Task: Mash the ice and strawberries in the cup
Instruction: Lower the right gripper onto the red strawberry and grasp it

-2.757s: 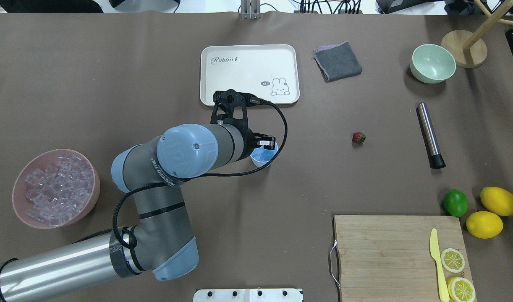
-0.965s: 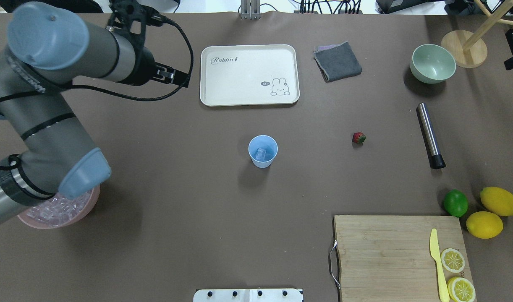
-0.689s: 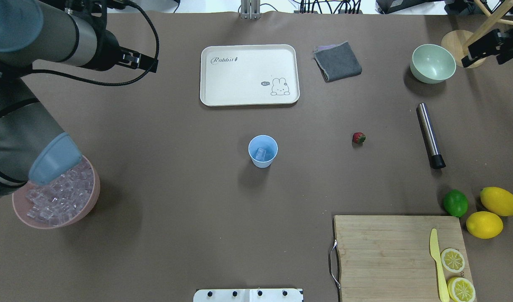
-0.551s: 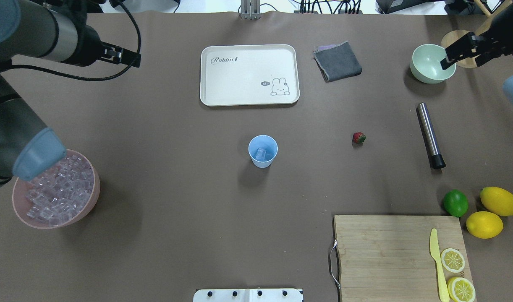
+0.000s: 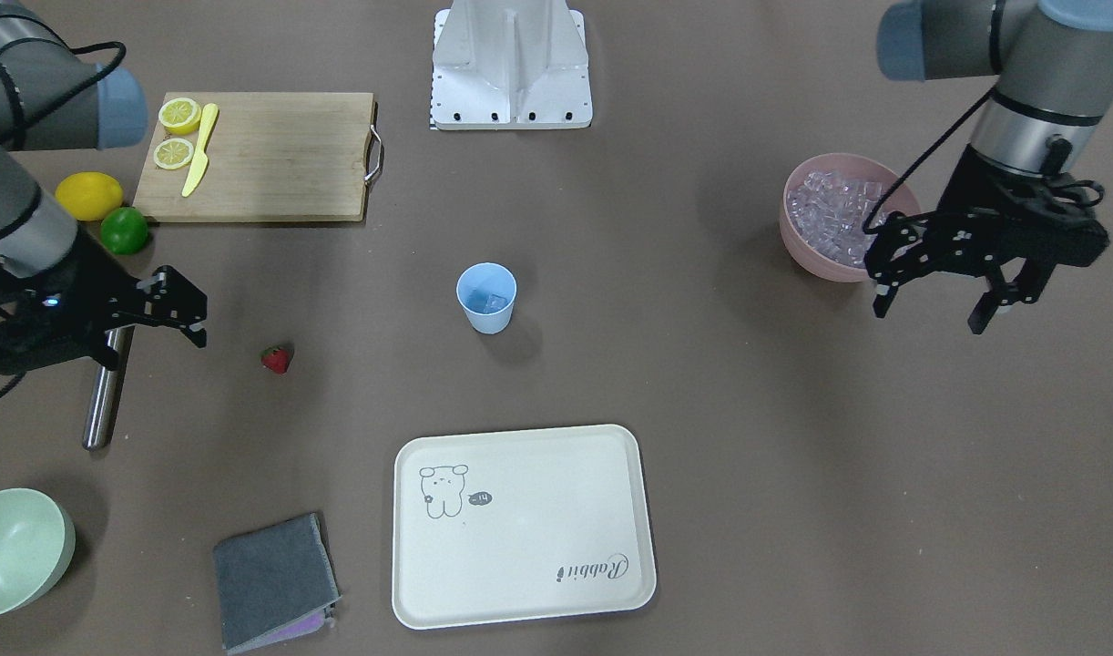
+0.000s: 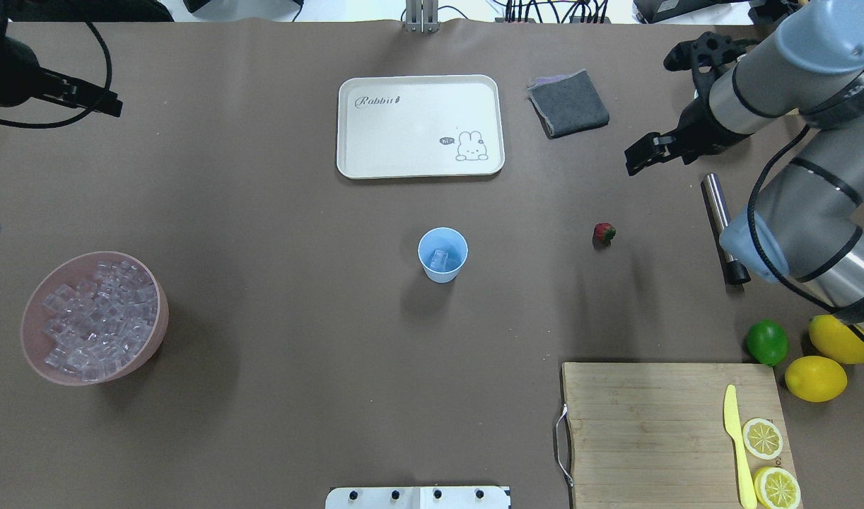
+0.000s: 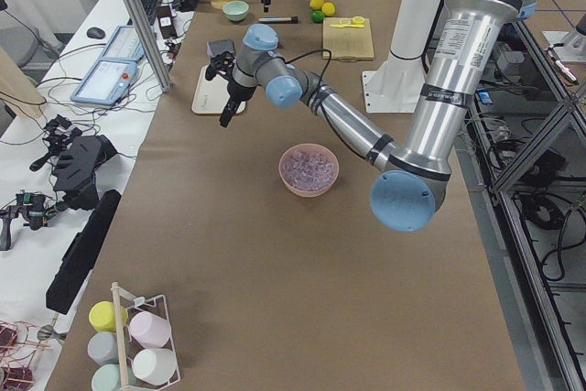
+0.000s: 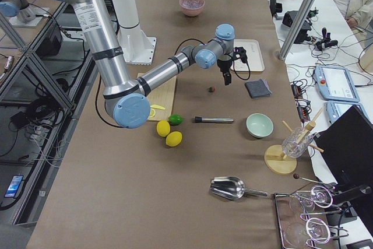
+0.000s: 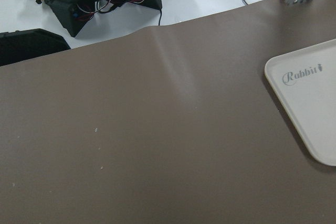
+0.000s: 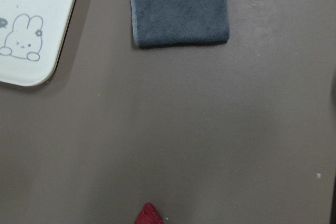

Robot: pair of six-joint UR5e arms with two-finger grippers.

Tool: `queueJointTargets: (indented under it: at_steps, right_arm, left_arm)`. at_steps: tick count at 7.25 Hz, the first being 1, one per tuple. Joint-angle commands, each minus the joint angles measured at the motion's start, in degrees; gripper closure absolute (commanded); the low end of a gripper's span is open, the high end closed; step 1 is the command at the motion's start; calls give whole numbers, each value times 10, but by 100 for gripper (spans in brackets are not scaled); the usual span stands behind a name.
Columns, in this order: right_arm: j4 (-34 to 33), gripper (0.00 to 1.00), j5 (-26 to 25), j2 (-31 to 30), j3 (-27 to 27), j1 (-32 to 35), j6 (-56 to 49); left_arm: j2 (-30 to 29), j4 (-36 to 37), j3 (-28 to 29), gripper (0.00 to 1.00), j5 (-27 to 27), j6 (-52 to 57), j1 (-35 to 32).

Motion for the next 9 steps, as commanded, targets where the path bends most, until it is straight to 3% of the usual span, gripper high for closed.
queueJointTargets:
  at_steps: [1, 3, 8, 9]
  right_arm:
    - [64, 0, -35, 1, -43, -51, 28]
    - [137, 0, -49, 1, -97, -76, 37]
    - [137, 2, -55, -8, -98, -100, 41]
    - [136, 8, -54, -9, -98, -102, 41]
  left_arm:
    - [35, 1, 2, 2, -20, 58, -30]
    - [38, 1, -2, 2, -22, 58, -31]
    - [42, 0, -4, 2, -57, 58, -48]
    - [42, 0, -5, 2, -57, 59, -48]
